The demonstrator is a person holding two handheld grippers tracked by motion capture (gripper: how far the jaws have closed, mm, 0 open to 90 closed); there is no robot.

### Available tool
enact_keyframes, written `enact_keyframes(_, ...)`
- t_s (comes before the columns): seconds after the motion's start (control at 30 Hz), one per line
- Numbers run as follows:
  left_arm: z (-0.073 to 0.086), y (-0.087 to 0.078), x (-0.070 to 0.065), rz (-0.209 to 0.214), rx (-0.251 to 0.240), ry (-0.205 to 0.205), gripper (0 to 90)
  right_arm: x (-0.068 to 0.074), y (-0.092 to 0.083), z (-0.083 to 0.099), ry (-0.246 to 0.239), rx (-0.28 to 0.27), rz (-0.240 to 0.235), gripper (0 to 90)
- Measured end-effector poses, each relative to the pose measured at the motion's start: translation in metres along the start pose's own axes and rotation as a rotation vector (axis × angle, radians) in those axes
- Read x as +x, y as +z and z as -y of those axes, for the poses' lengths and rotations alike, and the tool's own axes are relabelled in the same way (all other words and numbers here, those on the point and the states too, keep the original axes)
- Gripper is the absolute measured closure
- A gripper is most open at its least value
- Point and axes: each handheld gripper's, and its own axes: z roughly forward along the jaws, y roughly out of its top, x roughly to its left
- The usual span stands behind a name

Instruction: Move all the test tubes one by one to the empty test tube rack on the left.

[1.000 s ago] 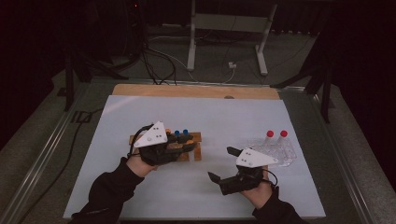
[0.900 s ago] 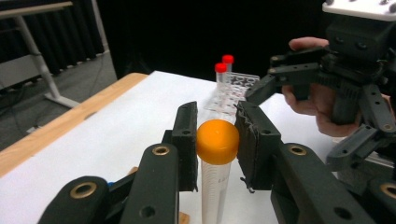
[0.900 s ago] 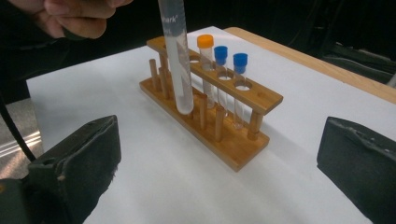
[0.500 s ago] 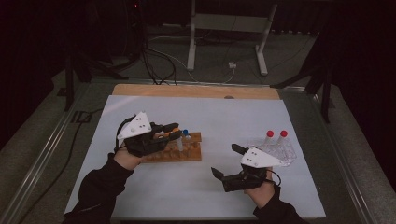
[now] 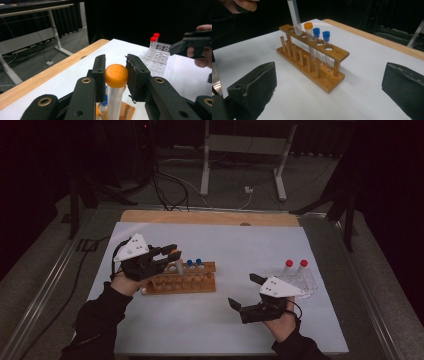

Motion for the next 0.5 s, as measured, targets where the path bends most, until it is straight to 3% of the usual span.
enact_keyframes(0.5, 0.012, -0.005, 0.023, -0.075, 0.024, -0.030, 71.6, -0.001, -0.004, -0.002, -0.008, -0.018, 0.015, 0.0)
